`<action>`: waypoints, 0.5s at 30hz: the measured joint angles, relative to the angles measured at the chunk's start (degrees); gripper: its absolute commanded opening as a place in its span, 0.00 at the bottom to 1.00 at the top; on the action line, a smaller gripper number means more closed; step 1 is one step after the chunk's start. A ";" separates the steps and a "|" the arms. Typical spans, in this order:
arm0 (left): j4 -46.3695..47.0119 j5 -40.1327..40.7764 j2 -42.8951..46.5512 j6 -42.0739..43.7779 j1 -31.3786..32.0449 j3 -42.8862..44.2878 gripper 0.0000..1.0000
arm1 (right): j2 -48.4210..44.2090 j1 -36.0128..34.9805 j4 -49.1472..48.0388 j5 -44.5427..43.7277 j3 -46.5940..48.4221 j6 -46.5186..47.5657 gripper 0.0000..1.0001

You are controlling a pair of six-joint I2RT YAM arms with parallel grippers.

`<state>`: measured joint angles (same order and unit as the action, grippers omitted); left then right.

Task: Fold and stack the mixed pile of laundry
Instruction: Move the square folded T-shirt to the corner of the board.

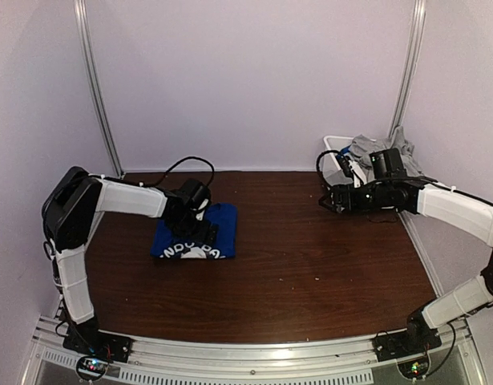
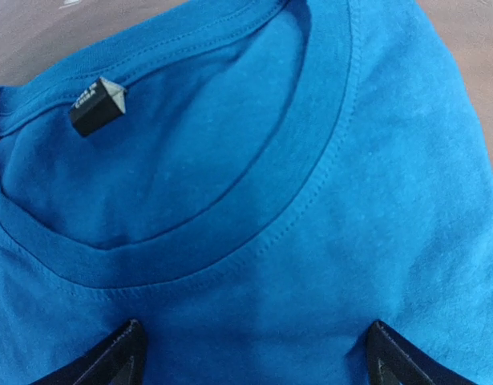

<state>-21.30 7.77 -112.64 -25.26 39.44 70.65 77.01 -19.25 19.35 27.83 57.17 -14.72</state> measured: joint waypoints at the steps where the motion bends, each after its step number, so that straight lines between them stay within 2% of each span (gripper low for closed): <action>1: -0.70 -0.04 -0.33 1.55 -3.04 0.63 0.98 | 0.00 0.20 0.00 0.33 -0.20 0.00 0.89; 4: -2.23 -0.57 -2.38 5.60 -10.67 4.00 0.98 | 0.00 0.66 -0.09 0.83 -0.44 0.02 0.89; 5: -2.67 -0.90 -3.32 7.17 -13.14 5.46 0.90 | 0.00 0.79 -0.13 0.92 -0.44 0.04 0.89; 8: -3.04 -2.32 -6.40 12.31 -19.26 9.86 0.84 | 0.00 1.14 -0.26 1.42 -0.44 0.07 0.89; 12: -4.72 -8.35 -9.35 17.90 -25.79 14.64 0.88 | 0.00 1.36 -0.15 2.01 -0.44 0.28 0.89; 15: -9.09 -7.61 -10.91 21.57 -28.20 18.91 0.93 | -0.11 1.40 0.42 2.21 -0.44 0.61 0.89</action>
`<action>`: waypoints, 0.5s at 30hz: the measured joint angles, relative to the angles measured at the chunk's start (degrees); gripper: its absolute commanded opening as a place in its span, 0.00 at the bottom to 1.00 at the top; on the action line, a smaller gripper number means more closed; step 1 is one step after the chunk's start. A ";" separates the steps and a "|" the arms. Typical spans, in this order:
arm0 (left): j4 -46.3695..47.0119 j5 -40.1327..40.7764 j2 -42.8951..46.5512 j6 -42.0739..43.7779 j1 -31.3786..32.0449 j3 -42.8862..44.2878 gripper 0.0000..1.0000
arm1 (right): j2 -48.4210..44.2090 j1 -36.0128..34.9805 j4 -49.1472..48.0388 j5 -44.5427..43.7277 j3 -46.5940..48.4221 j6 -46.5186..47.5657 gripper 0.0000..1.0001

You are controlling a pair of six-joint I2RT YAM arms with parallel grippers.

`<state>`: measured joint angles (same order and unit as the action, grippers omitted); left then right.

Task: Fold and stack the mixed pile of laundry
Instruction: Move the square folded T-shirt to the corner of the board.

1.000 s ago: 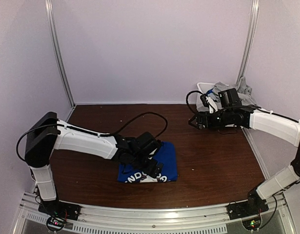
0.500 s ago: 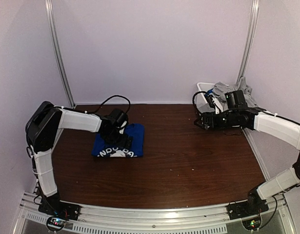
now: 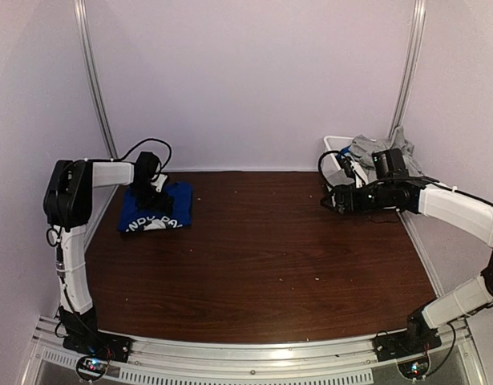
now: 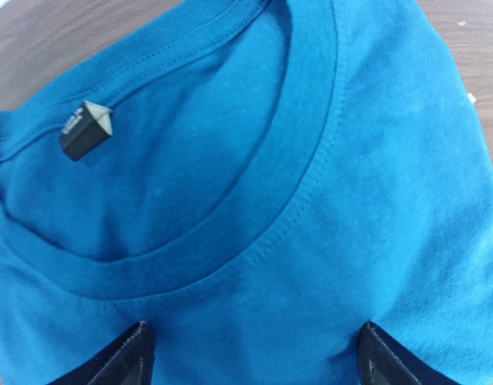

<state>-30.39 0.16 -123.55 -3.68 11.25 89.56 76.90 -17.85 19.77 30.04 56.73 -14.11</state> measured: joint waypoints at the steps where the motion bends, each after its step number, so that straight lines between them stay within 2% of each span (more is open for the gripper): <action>1: -1.40 0.81 -0.13 0.92 -0.28 0.94 0.97 | -0.17 0.00 0.20 0.11 0.00 0.07 0.89; 4: -4.00 1.99 1.88 1.88 -0.11 0.81 0.98 | -0.76 0.09 0.24 0.79 0.02 0.24 0.90; 7: -4.59 2.45 7.98 0.02 0.63 -2.82 0.98 | -0.90 0.17 0.17 1.49 0.04 0.17 0.90; 12: -2.10 1.97 23.93 -7.63 2.47 -15.87 0.98 | -0.94 0.22 0.15 2.43 0.04 0.15 0.90; 15: -0.92 1.88 29.20 -11.58 3.69 -24.09 0.98 | -0.96 0.22 0.15 2.78 0.04 0.17 0.90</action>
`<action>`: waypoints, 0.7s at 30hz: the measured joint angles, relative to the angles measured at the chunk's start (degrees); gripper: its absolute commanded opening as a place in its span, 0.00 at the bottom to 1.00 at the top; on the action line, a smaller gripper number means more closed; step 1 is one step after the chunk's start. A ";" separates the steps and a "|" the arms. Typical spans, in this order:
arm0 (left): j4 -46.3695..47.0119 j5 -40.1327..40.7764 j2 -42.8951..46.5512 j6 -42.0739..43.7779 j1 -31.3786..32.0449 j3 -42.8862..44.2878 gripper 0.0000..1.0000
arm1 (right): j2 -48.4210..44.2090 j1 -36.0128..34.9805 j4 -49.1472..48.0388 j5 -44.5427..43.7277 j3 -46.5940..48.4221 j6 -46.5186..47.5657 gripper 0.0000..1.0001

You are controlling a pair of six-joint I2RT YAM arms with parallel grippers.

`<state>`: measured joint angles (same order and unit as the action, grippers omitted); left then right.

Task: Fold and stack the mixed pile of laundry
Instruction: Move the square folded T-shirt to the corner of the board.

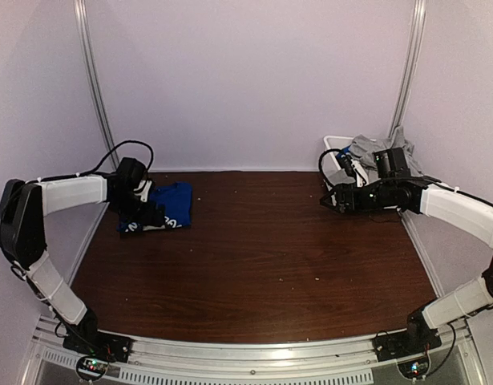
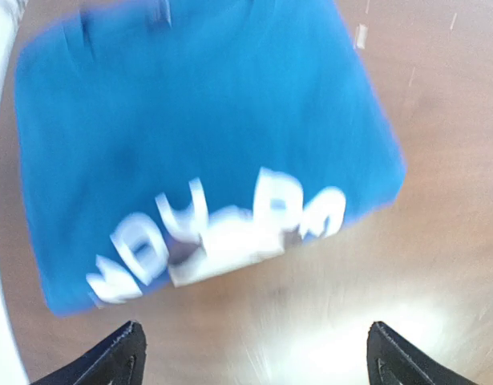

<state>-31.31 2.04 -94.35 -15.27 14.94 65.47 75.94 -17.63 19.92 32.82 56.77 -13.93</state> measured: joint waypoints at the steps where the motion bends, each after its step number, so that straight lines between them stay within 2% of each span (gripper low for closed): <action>1: 0.04 0.02 0.59 -1.14 0.44 -2.60 0.98 | -0.02 0.00 0.00 0.09 0.00 0.00 0.90; 6: -0.17 0.17 -0.63 -4.85 1.77 -10.38 0.98 | -0.42 0.00 0.00 0.24 0.00 -0.02 0.90; 11: 1.75 0.76 -3.65 -6.99 1.90 -10.84 0.98 | -0.94 0.00 -0.09 0.35 0.00 -0.44 0.90; 21: 5.14 2.89 -14.12 -6.80 1.14 0.37 0.97 | -1.18 0.02 0.11 0.13 0.00 -0.52 0.90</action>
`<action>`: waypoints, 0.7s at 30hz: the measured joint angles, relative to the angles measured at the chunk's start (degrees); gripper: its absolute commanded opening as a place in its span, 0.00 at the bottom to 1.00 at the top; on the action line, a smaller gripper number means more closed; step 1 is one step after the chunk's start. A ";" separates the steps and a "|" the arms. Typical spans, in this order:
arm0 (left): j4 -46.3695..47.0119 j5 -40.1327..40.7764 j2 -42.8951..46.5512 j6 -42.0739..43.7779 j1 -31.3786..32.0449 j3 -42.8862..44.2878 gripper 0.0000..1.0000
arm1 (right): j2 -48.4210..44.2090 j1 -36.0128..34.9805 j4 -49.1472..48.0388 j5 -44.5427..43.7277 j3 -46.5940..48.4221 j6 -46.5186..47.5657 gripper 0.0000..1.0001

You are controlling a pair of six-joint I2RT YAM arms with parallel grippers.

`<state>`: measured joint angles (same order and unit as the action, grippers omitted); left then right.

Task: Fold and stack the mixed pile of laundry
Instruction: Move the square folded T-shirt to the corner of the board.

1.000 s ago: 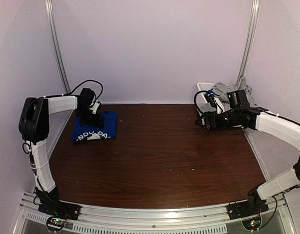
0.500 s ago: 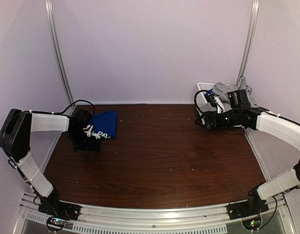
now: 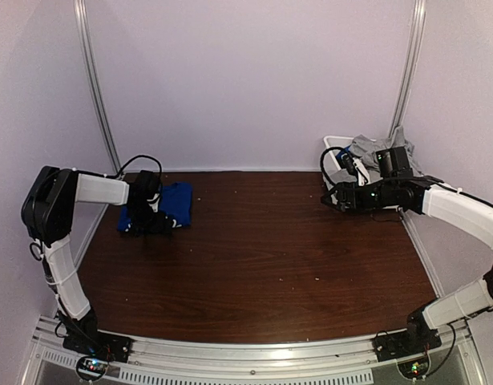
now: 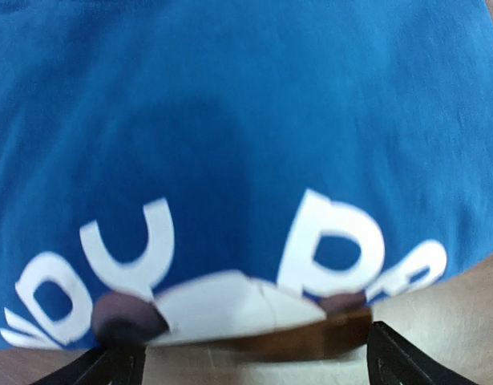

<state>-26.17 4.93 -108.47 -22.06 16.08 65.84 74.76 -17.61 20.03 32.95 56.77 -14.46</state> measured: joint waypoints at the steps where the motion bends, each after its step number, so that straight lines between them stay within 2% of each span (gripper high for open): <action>1: -0.37 -0.02 -0.92 0.24 -0.33 1.27 0.97 | -0.04 0.00 0.04 -0.07 0.00 0.07 0.90; 16: -6.82 -2.29 -14.73 7.69 -5.40 22.32 0.96 | -0.07 0.61 1.01 -0.44 1.01 0.79 0.91; 21: -8.57 -2.91 -17.33 8.87 -5.99 26.69 0.97 | 0.68 0.68 0.98 -0.44 1.16 0.83 0.91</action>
<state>-34.74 2.02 -125.80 -13.19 10.09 92.53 75.44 -16.93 21.02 32.51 57.93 -13.63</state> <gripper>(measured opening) 0.961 0.905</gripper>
